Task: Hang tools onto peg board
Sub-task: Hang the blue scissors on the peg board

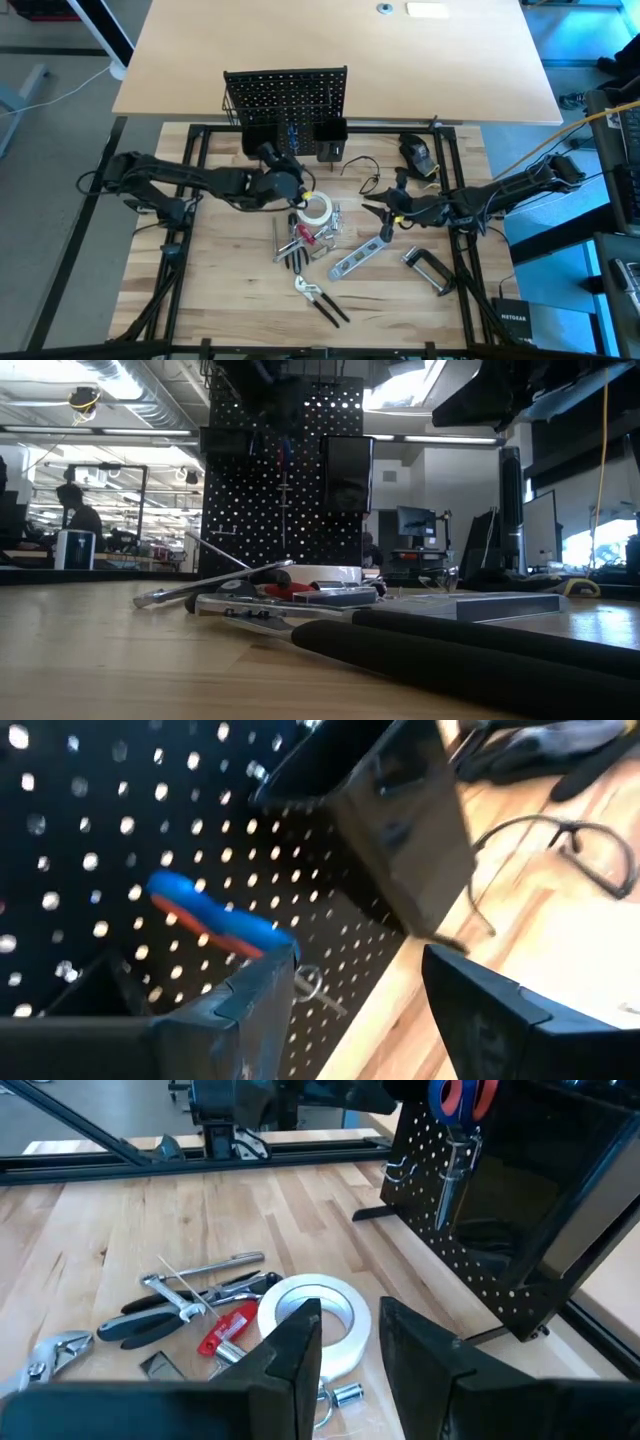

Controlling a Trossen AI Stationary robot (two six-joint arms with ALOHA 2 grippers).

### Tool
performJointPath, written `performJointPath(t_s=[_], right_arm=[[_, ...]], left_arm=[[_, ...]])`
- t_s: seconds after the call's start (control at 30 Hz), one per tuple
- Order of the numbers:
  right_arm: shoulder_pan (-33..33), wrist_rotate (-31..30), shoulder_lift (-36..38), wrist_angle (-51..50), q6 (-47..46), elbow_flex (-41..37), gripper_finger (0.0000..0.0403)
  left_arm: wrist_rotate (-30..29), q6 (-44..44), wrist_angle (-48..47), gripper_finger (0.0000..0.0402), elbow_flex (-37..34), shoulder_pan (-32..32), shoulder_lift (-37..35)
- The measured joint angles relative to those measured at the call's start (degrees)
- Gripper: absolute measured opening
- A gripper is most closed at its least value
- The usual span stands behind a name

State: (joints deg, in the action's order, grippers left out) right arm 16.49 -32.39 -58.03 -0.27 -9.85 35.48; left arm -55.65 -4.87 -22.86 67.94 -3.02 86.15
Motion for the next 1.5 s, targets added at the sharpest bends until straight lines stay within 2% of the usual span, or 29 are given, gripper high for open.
performJointPath(t_s=[0.23, 0.37, 0.8, 1.3, 1.5], right_arm=[[0.00, 0.04, -2.03, 0.79, -0.15, 0.02, 0.0105], [0.00, 0.05, -3.49, 1.80, -0.15, 0.02, 0.0105], [0.00, 0.49, -4.49, 3.54, 1.18, 0.02, 0.0105], [0.00, 0.49, -4.49, 3.63, 1.22, 0.02, 0.0105], [0.00, 0.49, -4.49, 3.32, 1.22, 0.02, 0.0105]], left_arm=[[1.62, -4.75, -4.03, 0.0210, 0.00, 1.59, -0.05], [3.61, -2.07, -2.40, 0.0210, -0.02, 3.27, 1.16], [3.62, 6.75, 9.14, 0.0210, -0.02, 5.87, 3.22], [3.66, 9.87, 13.92, 0.0210, -0.07, 10.08, 6.00], [3.61, 11.37, 14.79, 0.0210, -0.02, 8.72, 5.90]])
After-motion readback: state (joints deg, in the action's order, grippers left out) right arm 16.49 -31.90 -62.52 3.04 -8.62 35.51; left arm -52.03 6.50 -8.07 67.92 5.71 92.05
